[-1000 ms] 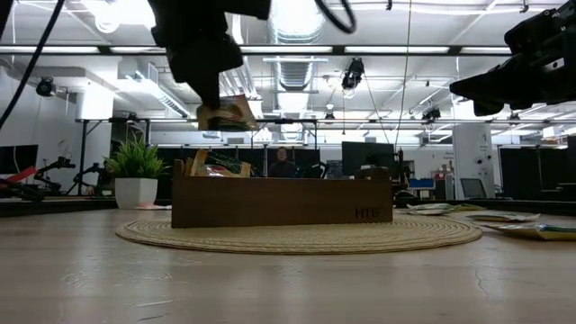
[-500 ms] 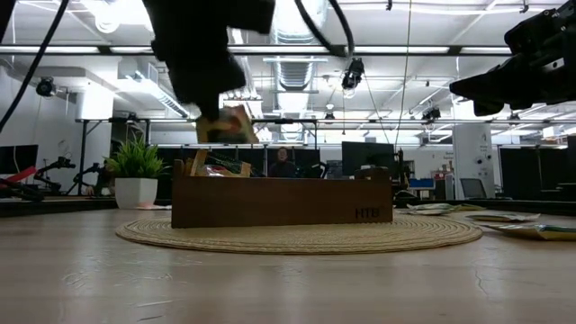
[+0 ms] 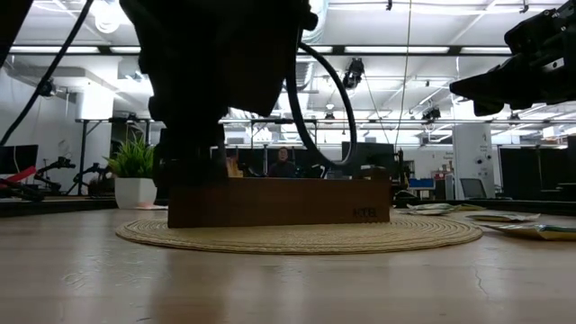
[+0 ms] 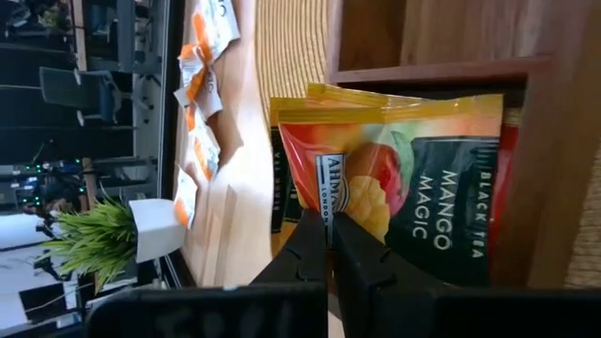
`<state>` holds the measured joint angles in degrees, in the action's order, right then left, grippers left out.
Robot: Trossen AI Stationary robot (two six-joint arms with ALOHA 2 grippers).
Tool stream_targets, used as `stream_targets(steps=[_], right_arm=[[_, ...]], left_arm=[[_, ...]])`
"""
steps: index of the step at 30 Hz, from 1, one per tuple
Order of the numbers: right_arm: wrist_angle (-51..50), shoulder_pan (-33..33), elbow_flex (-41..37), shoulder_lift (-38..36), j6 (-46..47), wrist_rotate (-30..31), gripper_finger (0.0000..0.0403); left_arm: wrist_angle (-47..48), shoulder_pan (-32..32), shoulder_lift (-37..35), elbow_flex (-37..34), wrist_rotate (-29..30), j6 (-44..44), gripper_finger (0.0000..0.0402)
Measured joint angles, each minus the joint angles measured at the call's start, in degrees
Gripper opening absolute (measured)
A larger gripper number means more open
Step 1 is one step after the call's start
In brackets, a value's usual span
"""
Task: Pick & Place Tea
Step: Put the mango tea sachet into the left section of the wooden organizer
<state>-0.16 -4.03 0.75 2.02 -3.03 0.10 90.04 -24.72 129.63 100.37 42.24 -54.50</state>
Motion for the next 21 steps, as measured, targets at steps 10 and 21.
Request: stream_targets(steps=[10, 21], right_arm=[[0.0, 0.0, 0.0, 0.0, 0.0, 0.0, 0.0009], [0.0, 0.0, 0.0, 0.0, 0.0, 0.0, 0.0009]], left_arm=[[-1.2, -0.6, -0.3, 4.4, -3.4, 2.3, 0.0012], [-1.9, -0.4, -0.4, 7.0, -8.3, 2.4, 0.0042]])
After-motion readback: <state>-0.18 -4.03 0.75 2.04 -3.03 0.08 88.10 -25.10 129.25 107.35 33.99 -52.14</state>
